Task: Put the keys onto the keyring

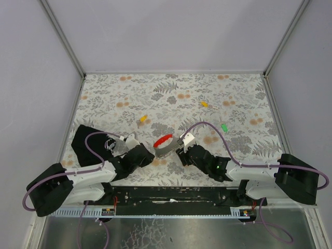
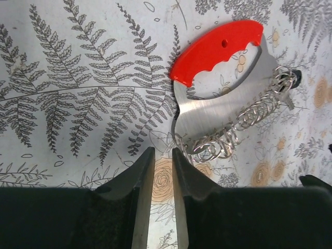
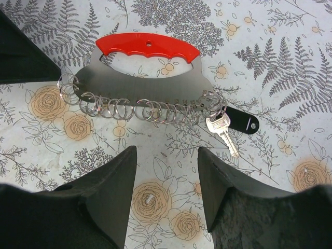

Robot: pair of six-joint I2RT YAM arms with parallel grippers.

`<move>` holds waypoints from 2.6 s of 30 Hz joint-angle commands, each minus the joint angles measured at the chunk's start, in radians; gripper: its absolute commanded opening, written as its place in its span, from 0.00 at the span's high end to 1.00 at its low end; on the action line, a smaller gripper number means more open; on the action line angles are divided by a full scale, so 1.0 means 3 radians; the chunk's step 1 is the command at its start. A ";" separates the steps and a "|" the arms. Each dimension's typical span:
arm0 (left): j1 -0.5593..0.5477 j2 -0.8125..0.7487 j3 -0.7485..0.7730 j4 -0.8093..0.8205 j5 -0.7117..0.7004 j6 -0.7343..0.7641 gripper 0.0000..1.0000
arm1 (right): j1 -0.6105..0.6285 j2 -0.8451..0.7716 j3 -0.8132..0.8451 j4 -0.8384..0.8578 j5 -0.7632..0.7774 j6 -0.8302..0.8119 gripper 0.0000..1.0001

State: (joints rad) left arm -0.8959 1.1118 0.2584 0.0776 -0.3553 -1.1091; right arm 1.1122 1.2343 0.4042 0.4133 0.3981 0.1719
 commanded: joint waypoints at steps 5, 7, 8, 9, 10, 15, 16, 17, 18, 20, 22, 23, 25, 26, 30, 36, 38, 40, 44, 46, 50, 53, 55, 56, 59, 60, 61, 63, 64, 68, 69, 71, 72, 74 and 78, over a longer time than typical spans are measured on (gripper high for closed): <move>-0.0016 -0.0250 -0.0047 0.0176 -0.0118 -0.0117 0.79 | -0.0025 0.0021 0.0084 0.0131 -0.0051 -0.0027 0.43; -0.0018 -0.0217 -0.0018 0.0200 -0.0089 -0.0097 0.79 | -0.0023 0.0035 0.0096 0.0131 -0.0053 -0.0027 0.43; -0.0016 -0.0190 0.0001 0.0210 -0.0078 -0.0088 0.79 | -0.0021 0.0041 0.0097 0.0127 -0.0060 -0.0027 0.43; -0.0015 -0.0162 0.0021 0.0209 -0.0071 -0.0080 0.79 | -0.0024 0.0045 0.0105 0.0126 -0.0063 -0.0028 0.43; -0.0016 -0.0138 0.0030 0.0226 -0.0060 -0.0070 0.79 | -0.0023 0.0048 0.0106 0.0121 -0.0066 -0.0026 0.43; -0.0020 -0.0005 0.0026 0.0273 -0.0046 -0.0052 0.79 | -0.0025 0.0032 0.0100 0.0115 -0.0067 -0.0029 0.43; -0.0018 0.0023 0.0022 0.0308 -0.0028 -0.0051 0.80 | -0.0025 0.0027 0.0095 0.0115 -0.0066 -0.0029 0.43; -0.0016 0.0046 0.0012 0.0339 -0.0016 -0.0051 0.80 | -0.0022 0.0027 0.0095 0.0111 -0.0067 -0.0027 0.43; -0.0018 0.0072 0.0019 0.0364 -0.0009 -0.0048 0.81 | -0.0025 0.0028 0.0093 0.0110 -0.0073 -0.0028 0.43; -0.0016 0.0117 0.0054 0.0390 0.0000 -0.0016 0.81 | -0.0025 0.0027 0.0099 0.0106 -0.0079 -0.0026 0.43; -0.0015 0.0161 0.0091 0.0388 0.0003 0.0017 0.83 | -0.0024 0.0027 0.0099 0.0105 -0.0081 -0.0029 0.43; -0.0015 0.0181 0.0101 0.0388 0.0010 0.0023 0.83 | -0.0024 0.0027 0.0098 0.0105 -0.0081 -0.0030 0.43; -0.0016 0.0189 0.0105 0.0399 0.0028 0.0026 0.84 | -0.0025 0.0028 0.0101 0.0105 -0.0082 -0.0026 0.43; -0.0015 0.0201 0.0100 0.0414 0.0040 0.0026 0.84 | -0.0024 0.0028 0.0100 0.0105 -0.0082 -0.0024 0.43; -0.0015 0.0227 0.0085 0.0452 0.0059 0.0023 0.84 | -0.0023 0.0033 0.0105 0.0105 -0.0093 -0.0027 0.43; -0.0020 0.0100 0.0024 0.0631 0.0055 0.0059 0.83 | -0.0024 0.0048 0.0110 0.0105 -0.0117 -0.0031 0.43; -0.0019 0.0030 0.0011 0.0631 0.0021 0.0057 0.82 | -0.0025 0.0053 0.0110 0.0103 -0.0116 -0.0026 0.43; -0.0016 -0.0028 0.0003 0.0618 -0.0002 0.0078 0.81 | -0.0024 0.0048 0.0110 0.0102 -0.0119 -0.0028 0.43; -0.0009 -0.0016 -0.0014 0.0581 -0.0001 0.0065 0.80 | -0.0021 0.0052 0.0110 0.0104 -0.0122 -0.0026 0.43; 0.0002 0.0031 -0.0018 0.0614 0.0034 0.0053 0.80 | -0.0025 0.0058 0.0115 0.0105 -0.0124 -0.0027 0.43; 0.0019 0.0172 -0.0006 0.0710 0.0129 0.0061 0.81 | -0.0024 0.0063 0.0120 0.0101 -0.0132 -0.0028 0.43; 0.0032 0.0263 0.0014 0.0745 0.0155 0.0076 0.82 | -0.0025 0.0061 0.0121 0.0095 -0.0134 -0.0026 0.43; 0.0045 0.0298 0.0018 0.0757 0.0155 0.0082 0.84 | -0.0021 0.0058 0.0119 0.0095 -0.0135 -0.0026 0.43; 0.0050 0.0313 0.0014 0.0763 0.0159 0.0078 0.85 | -0.0025 0.0058 0.0121 0.0091 -0.0136 -0.0030 0.43; 0.0067 0.0315 -0.0002 0.0751 0.0154 0.0067 0.86 | -0.0025 0.0063 0.0122 0.0090 -0.0143 -0.0029 0.43; 0.0070 0.0315 -0.0008 0.0738 0.0143 0.0062 0.87 | -0.0026 0.0063 0.0120 0.0090 -0.0149 -0.0027 0.43; 0.0075 0.0313 -0.0012 0.0726 0.0131 0.0058 0.87 | -0.0023 0.0068 0.0118 0.0093 -0.0148 -0.0026 0.43; 0.0089 0.0313 -0.0027 0.0714 0.0127 0.0057 0.87 | -0.0022 0.0073 0.0130 0.0091 -0.0154 -0.0031 0.43; 0.0095 0.0314 -0.0035 0.0713 0.0131 0.0053 0.88 | -0.0021 0.0077 0.0128 0.0090 -0.0160 -0.0034 0.43; 0.0114 0.0299 -0.0064 0.0703 0.0126 0.0037 0.90 | -0.0022 0.0089 0.0135 0.0095 -0.0169 -0.0032 0.43; 0.0117 0.0297 -0.0070 0.0694 0.0124 0.0036 0.90 | -0.0021 0.0096 0.0139 0.0096 -0.0174 -0.0034 0.43; 0.0120 0.0297 -0.0070 0.0692 0.0141 0.0048 0.90 | -0.0021 0.0104 0.0146 0.0095 -0.0184 -0.0031 0.43; 0.0117 0.0312 -0.0065 0.0699 0.0152 0.0051 0.90 | -0.0022 0.0108 0.0148 0.0096 -0.0190 -0.0033 0.43; 0.0123 0.0339 -0.0059 0.0723 0.0170 0.0056 0.90 | -0.0023 0.0114 0.0152 0.0095 -0.0192 -0.0031 0.43; 0.0127 0.0364 -0.0059 0.0777 0.0208 0.0070 0.91 | -0.0024 0.0108 0.0157 0.0085 -0.0197 -0.0037 0.43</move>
State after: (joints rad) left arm -0.8677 1.2087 0.2516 0.2630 -0.3000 -1.1023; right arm 1.1122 1.2640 0.4088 0.4122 0.3462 0.1680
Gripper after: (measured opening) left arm 0.096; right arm 0.569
